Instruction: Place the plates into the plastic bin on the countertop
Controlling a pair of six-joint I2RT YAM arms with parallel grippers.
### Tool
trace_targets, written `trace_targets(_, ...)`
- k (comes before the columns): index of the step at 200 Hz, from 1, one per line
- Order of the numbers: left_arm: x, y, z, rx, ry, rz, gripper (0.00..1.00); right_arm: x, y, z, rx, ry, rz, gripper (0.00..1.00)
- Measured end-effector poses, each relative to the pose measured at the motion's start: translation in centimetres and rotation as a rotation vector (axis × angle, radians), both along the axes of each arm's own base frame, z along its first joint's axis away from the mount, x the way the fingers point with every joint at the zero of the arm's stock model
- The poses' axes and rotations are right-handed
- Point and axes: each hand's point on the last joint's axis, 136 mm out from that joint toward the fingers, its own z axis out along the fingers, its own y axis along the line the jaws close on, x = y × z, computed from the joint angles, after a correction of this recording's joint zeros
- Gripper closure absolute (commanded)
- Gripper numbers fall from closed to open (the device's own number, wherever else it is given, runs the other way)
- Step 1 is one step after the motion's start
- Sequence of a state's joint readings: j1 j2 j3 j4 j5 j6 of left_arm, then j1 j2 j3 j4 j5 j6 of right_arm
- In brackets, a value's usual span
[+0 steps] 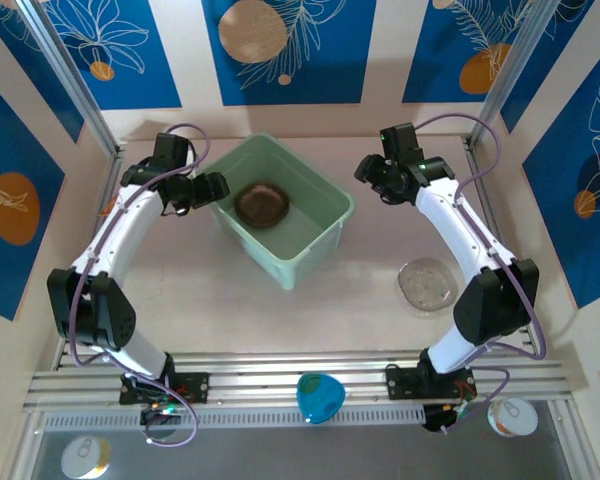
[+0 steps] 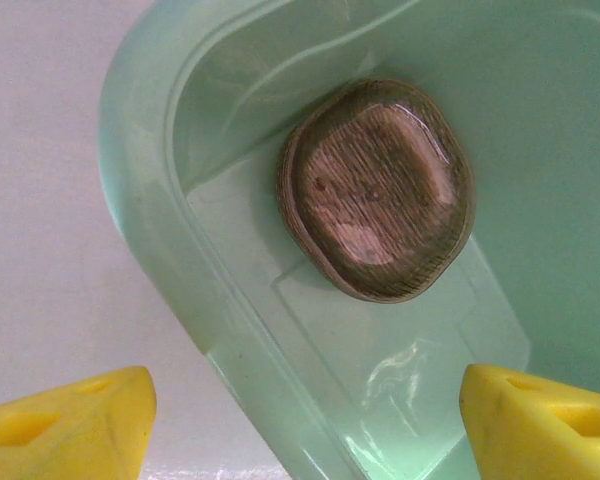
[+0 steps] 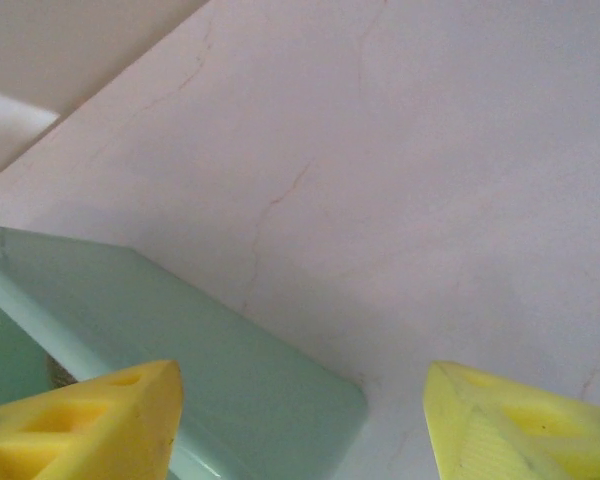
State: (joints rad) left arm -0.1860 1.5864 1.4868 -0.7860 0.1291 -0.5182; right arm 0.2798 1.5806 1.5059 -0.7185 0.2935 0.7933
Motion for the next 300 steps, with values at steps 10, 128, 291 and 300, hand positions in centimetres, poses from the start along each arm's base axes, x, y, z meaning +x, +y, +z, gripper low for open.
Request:
trace_targets(10, 0.1, -0.1, 0.2, 0.0, -0.005, 0.0, 0.21, -0.5, -0.5, -0.7, 0.006, 0.021, 0.0, 0.34)
trace_targets(128, -3.1, 0.1, 3.1, 0.029, -0.086, -0.004, 0.21, -17.0, -8.8, -12.3, 0.104, 0.492, -0.251, 0.28)
trace_targets(291, -5.0, -0.3, 1.6, -0.022, -0.092, -0.011, 0.21, -17.5, -9.7, -20.1, 0.167, 0.524, -0.266, 0.27)
trace_targets(300, -5.0, -0.4, 1.7, -0.024, -0.095, -0.012, 0.21, -17.2, -9.4, -20.3, 0.17, 0.525, -0.256, 0.27)
